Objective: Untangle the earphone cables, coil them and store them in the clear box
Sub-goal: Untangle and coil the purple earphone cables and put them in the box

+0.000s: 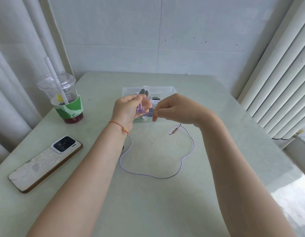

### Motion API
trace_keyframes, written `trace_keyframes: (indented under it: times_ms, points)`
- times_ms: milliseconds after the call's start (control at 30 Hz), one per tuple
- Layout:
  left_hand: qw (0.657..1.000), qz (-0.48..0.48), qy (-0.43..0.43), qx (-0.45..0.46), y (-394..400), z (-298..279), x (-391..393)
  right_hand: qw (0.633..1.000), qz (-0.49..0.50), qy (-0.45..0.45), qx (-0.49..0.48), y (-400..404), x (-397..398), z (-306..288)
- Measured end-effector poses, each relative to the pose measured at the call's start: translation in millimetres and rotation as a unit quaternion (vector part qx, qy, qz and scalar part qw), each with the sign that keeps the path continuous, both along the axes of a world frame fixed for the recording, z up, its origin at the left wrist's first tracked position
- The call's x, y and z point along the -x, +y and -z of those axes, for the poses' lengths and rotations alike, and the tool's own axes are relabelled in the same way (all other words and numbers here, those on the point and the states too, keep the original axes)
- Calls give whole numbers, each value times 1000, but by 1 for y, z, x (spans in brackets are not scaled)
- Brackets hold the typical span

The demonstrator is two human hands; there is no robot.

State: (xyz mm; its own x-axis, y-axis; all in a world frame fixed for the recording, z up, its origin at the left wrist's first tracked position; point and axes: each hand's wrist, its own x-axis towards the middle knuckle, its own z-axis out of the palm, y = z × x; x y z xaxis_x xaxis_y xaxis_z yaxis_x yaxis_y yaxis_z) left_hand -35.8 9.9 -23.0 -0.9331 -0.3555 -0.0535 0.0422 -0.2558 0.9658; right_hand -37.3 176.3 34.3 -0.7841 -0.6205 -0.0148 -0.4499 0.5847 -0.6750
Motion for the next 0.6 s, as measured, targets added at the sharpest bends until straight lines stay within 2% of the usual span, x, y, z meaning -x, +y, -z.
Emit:
trace_keyframes:
  times_ms: [100, 333, 400, 500, 600]
  points:
    - [1000, 0, 12, 3, 4, 2, 0, 1000, -17, -8, -13, -1, -2, 0]
    - [997, -50, 35, -50, 4, 3, 2, 998, -29, -21, -43, -5, -4, 3]
    - [999, -41, 30, -10, 6, 3, 1, 998, -31, -25, -41, -5, -4, 3]
    - [995, -3, 20, 98, 6, 4, -1, 999, -23, -18, -20, -3, -1, 3]
    - [991, 8, 13, 135, 4, 3, -1, 1000, 12, 7, 7, 0, 5, 4]
